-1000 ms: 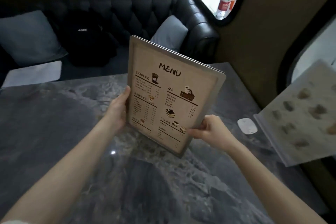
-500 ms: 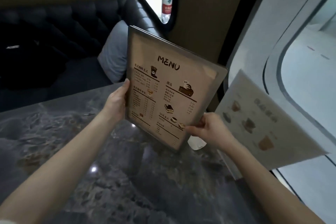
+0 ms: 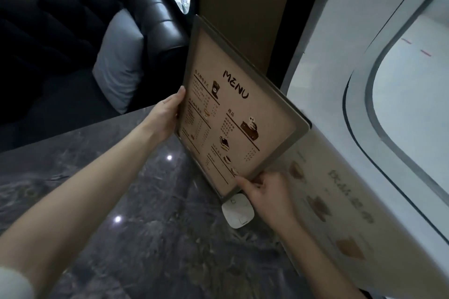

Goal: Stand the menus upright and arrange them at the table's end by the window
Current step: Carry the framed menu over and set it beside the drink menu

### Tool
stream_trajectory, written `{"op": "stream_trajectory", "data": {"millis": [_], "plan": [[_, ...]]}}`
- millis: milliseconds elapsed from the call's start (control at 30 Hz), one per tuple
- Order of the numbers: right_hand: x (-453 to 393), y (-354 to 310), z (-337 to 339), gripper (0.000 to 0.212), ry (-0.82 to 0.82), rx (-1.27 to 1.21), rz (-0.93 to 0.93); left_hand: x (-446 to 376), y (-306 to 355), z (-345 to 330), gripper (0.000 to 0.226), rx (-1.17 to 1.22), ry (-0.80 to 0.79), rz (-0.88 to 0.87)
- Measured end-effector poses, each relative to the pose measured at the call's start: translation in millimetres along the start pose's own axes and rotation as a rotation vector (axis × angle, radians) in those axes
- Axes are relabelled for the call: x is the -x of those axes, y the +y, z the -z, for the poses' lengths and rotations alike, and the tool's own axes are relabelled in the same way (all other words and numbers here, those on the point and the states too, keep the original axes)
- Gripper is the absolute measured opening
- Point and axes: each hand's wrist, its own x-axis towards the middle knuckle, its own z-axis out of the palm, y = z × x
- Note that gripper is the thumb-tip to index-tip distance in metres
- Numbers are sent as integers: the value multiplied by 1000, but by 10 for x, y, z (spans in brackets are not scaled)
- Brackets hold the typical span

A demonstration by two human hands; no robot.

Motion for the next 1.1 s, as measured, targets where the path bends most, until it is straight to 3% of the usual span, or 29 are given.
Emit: {"op": "stream_trajectory", "data": {"millis": [400,833,1000,1100], "plan": [[-153,51,-214,29,2,6,5,-386,-248,16,36,-21,-44,36],[-120,62,-263,29,0,-8,61,-422,-346,-133,44,142,8,81],[-111,61,-268,31,-16,0,57,-361,-331,-207,48,72,47,75],[-95,50,-269,32,-43,18,69,-269,-313,-309,52,-74,151,98]]}}
